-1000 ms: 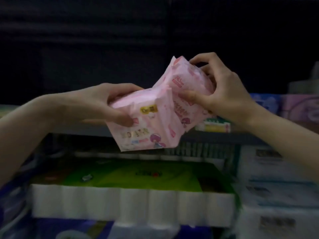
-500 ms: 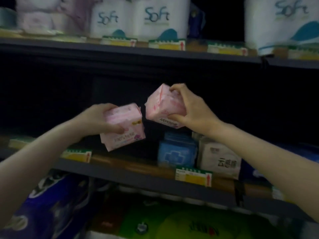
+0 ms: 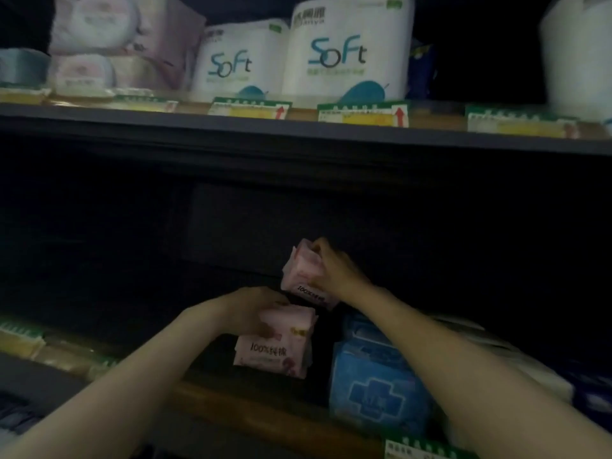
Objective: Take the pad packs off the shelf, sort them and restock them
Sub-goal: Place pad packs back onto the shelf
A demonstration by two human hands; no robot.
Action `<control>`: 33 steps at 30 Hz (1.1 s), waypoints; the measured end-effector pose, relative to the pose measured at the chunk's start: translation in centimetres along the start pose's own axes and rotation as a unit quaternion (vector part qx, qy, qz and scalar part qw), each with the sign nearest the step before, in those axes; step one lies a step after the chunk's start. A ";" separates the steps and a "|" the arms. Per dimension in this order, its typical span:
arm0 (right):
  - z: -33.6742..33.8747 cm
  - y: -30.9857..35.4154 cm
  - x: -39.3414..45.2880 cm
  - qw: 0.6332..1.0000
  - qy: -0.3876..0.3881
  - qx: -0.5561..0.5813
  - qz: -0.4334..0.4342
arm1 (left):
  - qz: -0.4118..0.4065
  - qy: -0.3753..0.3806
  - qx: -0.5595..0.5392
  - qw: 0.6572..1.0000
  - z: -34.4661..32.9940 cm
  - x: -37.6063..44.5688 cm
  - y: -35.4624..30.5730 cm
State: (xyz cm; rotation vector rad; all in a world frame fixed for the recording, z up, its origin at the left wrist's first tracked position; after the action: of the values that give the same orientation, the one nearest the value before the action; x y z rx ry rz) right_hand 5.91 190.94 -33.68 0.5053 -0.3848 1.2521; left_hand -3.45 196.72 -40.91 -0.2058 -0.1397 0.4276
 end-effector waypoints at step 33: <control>10.5 -1.1 -23.5 0.981 0.070 -0.169 -0.057 | -0.167 -0.404 -0.215 0.873 -0.6 -12.6 -16.6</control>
State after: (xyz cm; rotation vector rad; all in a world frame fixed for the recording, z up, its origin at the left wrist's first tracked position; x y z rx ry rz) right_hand 0.52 166.14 -37.77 0.1461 -0.4336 1.0760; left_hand -8.12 176.48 -38.86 -0.4252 -1.0919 0.1035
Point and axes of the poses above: each hand's wrist, its own x-axis towards the middle knuckle, its own z-axis out of the back of the hand, y = z × x, the point moved 10 cm from there along x, towards the middle knuckle, and after that the axes turned 13 degrees about z, right-handed, at the moved point
